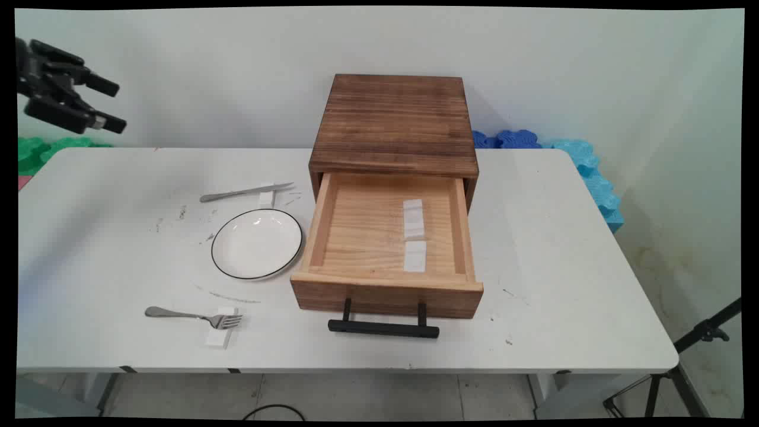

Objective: Pick up the knife from the left of the white plate

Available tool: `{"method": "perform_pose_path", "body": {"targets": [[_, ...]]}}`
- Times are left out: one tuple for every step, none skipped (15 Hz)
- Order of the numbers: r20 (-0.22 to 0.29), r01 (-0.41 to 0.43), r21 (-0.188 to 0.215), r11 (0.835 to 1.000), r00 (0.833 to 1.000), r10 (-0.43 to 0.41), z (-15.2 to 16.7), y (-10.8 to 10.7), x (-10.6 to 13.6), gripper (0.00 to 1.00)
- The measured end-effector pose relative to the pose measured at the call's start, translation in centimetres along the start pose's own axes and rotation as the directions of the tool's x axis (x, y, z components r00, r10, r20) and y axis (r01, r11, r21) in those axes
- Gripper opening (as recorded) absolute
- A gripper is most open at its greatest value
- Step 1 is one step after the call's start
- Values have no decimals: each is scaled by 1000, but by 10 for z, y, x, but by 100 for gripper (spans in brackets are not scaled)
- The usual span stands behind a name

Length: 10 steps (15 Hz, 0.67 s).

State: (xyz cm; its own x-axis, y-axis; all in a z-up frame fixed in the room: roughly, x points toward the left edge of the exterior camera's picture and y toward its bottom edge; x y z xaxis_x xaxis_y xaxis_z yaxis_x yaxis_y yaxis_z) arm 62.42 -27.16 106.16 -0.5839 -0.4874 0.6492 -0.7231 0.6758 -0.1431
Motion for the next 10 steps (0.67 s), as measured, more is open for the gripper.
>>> {"method": "perform_pose_path", "body": {"targets": [[6, -7, 1, 1000, 1000, 7, 4, -1, 4, 100], [15, -21, 1, 1000, 1000, 21, 10, -3, 9, 100], [20, -30, -1, 1000, 999, 30, 14, -4, 12, 100], [27, -43, -1, 999, 999, 43, 19, -6, 17, 100], [32, -52, -2, 999, 998, 52, 23, -7, 20, 100], [40, -67, -3, 998, 997, 67, 29, -9, 24, 100], [45, -77, -3, 997, 996, 77, 33, -11, 26, 100], [55, -93, -3, 996, 994, 93, 39, -13, 30, 100], [65, -109, -4, 994, 992, 109, 45, -15, 33, 100], [72, -121, -5, 993, 990, 121, 50, -17, 35, 100]]}}
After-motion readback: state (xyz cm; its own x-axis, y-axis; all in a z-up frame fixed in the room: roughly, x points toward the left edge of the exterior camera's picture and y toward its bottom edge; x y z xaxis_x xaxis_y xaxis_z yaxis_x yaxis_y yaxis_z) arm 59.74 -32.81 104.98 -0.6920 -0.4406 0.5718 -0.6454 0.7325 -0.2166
